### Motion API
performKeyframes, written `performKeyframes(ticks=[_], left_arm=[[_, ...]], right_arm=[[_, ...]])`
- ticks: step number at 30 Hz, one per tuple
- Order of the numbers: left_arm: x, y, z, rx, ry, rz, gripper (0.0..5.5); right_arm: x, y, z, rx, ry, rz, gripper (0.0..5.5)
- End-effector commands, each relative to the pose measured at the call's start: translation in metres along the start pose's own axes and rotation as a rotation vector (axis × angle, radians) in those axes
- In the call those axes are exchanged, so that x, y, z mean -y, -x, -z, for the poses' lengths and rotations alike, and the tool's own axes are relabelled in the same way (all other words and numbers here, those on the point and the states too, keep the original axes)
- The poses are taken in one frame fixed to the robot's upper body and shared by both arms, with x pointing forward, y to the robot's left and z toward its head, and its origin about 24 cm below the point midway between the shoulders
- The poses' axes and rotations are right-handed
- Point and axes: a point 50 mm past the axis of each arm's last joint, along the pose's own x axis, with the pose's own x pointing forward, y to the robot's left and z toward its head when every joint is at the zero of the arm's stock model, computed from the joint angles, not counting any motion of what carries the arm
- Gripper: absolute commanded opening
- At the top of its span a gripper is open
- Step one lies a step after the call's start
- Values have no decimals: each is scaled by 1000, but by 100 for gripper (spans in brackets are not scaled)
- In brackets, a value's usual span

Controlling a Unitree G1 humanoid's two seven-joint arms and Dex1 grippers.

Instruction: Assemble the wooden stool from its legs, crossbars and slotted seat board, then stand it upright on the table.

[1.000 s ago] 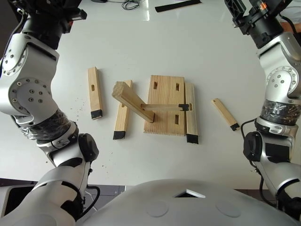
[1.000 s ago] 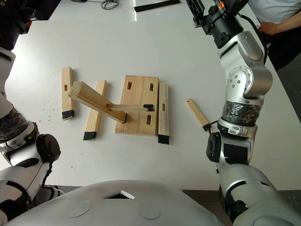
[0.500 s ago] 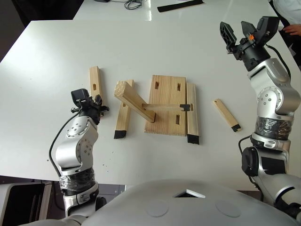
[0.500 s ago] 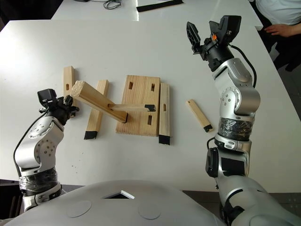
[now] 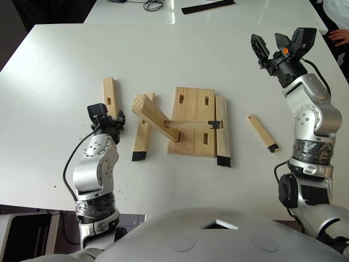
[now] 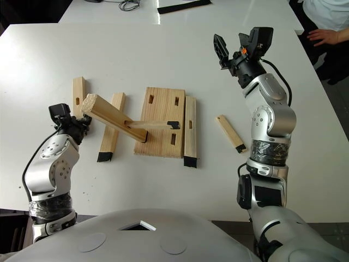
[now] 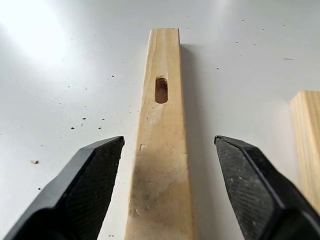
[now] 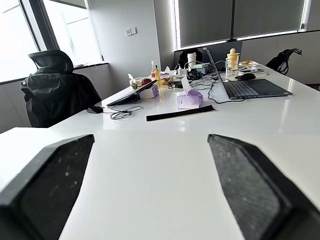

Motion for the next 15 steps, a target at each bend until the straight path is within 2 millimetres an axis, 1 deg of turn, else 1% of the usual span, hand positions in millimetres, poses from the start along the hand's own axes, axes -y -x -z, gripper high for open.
performKeyframes(ticks=[1, 6, 12, 15], left_arm=[[-5, -8, -3, -46, -30, 5, 336], [-3, -13, -2, -140, -28, 59, 336], [-12, -16, 0, -244, -13, 24, 336], [-10, -15, 2, -290, -9, 32, 336]], right_arm=[[-1, 3, 5, 3, -9, 14, 418], [-3, 4, 7, 14, -26, 31, 418], [-2, 8, 11, 17, -37, 56, 418], [-2, 10, 13, 21, -44, 68, 418]])
